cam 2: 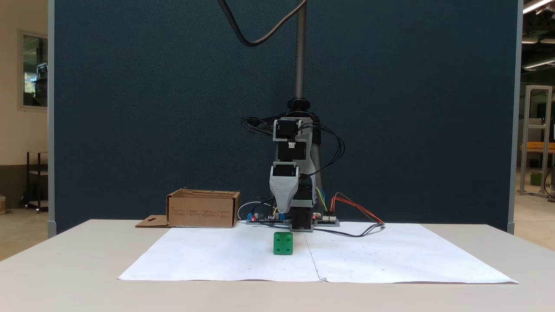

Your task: Grasp a green dice and put it in the bin.

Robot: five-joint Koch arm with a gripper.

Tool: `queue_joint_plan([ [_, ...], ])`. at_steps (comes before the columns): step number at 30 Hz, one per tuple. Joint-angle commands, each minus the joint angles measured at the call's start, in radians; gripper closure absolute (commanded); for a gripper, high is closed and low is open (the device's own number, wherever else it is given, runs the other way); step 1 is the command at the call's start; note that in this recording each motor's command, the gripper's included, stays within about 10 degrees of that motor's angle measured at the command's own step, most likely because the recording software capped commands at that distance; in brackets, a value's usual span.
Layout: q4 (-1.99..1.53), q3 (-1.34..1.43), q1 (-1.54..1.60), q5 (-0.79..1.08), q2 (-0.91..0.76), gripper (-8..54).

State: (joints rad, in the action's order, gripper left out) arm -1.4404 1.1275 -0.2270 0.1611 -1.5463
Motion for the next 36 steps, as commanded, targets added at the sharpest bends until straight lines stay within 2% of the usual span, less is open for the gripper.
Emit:
queue_joint_plan([
  [1, 0.018, -0.021, -0.003, -0.044, -0.012, 2.5],
  [20, 0.178, 0.126, 0.009, -0.067, -0.006, 2.5],
  [36, 0.247, 0.144, -0.009, -0.064, 0.098, 2.5],
])
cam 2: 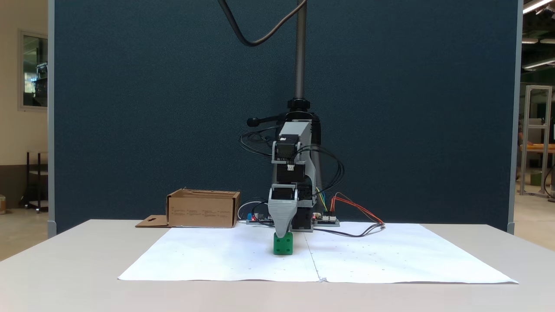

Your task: Grasp a green dice and put it in the bin.

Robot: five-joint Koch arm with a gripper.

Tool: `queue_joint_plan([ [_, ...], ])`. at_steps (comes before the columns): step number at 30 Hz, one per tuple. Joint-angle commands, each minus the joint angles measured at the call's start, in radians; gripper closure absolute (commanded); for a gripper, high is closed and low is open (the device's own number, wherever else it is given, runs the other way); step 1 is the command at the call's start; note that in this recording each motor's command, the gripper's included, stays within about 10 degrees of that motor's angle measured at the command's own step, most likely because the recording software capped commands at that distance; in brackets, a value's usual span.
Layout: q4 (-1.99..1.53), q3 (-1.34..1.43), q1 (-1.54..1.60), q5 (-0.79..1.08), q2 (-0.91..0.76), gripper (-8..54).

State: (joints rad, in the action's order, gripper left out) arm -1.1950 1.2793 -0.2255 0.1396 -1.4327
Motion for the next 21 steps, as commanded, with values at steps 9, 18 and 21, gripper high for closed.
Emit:
queue_joint_plan([
  [9, 0.057, 0.044, -0.029, -0.041, 0.023, 2.5],
  [18, 0.069, 0.057, -0.023, -0.041, 0.032, 9.9],
  [21, 0.069, 0.060, -0.023, -0.041, 0.032, 13.8],
])
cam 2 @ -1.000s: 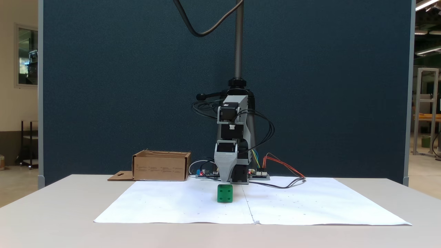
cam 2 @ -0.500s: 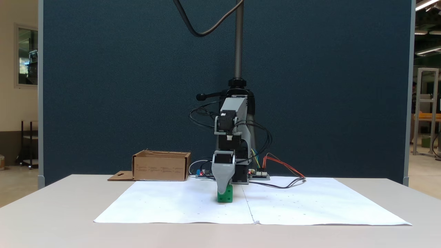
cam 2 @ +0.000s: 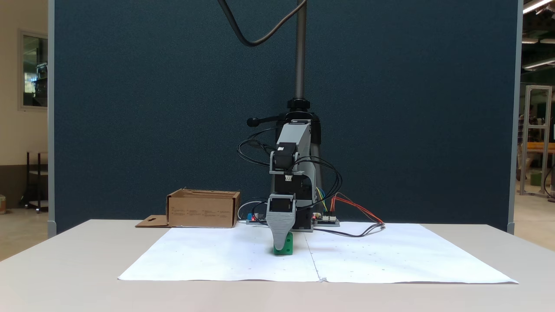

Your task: Grasp a green dice and put it in the bin.

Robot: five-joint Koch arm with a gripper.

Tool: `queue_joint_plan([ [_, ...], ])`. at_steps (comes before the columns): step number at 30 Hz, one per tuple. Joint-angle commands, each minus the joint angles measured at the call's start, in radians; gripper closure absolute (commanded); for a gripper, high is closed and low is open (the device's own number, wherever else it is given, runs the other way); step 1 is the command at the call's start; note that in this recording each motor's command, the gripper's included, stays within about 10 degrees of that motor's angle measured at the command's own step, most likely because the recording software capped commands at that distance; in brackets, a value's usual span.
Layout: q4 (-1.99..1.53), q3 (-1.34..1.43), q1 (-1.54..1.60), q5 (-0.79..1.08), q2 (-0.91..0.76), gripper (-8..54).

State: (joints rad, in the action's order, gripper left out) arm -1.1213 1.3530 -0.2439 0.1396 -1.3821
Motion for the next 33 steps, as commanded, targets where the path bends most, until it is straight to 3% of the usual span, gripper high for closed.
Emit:
queue_joint_plan([
  [1, -0.003, -0.012, -0.005, -0.040, -0.018, 13.8],
  [30, 0.066, 0.026, 0.020, -0.044, -0.014, 13.9],
  [31, 0.072, 0.032, 0.021, -0.044, -0.014, 15.9],
  [33, 0.087, 0.034, 0.018, -0.043, -0.015, 25.7],
])
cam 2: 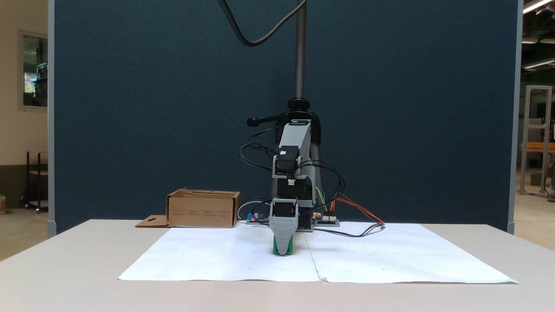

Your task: Grasp a green dice and put it in the bin.

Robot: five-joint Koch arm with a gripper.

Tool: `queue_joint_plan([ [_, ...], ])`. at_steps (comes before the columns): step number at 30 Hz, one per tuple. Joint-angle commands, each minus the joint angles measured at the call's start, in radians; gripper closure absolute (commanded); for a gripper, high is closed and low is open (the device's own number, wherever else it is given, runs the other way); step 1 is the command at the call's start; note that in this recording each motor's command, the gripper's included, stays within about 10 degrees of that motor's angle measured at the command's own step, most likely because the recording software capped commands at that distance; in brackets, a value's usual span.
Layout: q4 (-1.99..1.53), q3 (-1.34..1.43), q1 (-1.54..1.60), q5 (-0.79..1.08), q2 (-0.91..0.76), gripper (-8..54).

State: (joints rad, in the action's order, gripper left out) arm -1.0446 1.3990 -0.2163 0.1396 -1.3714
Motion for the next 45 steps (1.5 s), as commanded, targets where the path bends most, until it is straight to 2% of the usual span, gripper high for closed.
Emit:
queue_joint_plan([
  [1, 0.015, -0.012, -0.012, -0.041, -0.026, 28.8],
  [2, 0.021, -0.012, -0.015, -0.041, -0.026, 32.9],
  [3, 0.025, -0.012, -0.018, -0.041, -0.026, 34.1],
  [12, -0.055, -0.029, -0.026, -0.040, -0.051, 34.1],
  [23, -0.572, -0.627, -0.058, -0.110, -0.051, 34.1],
  [25, -0.747, -0.849, -0.077, -0.110, -0.052, 34.1],
  [28, -0.807, -0.913, -0.135, -0.110, -0.075, 34.1],
  [37, -0.701, -0.914, -0.581, -0.034, -0.196, 34.1],
  [45, -0.615, -0.914, -1.062, 0.167, -0.216, 34.1],
])
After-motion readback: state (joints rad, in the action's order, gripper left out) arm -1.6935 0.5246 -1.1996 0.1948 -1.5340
